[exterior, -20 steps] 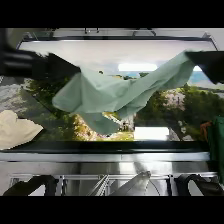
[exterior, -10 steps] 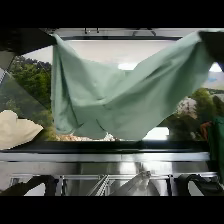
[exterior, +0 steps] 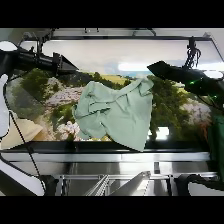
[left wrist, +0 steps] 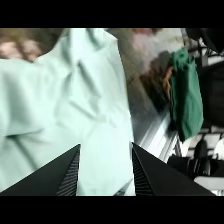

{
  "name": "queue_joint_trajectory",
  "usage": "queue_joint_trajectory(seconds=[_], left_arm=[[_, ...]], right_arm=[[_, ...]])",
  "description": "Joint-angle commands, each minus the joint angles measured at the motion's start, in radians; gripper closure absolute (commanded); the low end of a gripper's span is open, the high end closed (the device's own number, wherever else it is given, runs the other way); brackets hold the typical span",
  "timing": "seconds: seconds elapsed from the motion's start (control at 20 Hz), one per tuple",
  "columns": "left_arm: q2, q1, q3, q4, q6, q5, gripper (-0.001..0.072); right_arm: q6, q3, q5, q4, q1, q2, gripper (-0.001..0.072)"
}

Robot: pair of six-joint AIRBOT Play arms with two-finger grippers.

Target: Fold the shirts.

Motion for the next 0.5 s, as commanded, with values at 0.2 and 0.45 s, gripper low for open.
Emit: queue_joint_trajectory(seconds=[0.2,0.45], left_arm=[[0.035,0.214,-0.188,0.145,-0.07,-0.178,0.0373],[0.278,0.218,-0.706,0.411,-0.032,0.018,0.0373]], right_arm=[[0.263,-0.126,0.515,-0.352,-0.214,-0.002,0.036],[0.306,-0.53,0.402,-0.356,-0.213,0.178,0.035]])
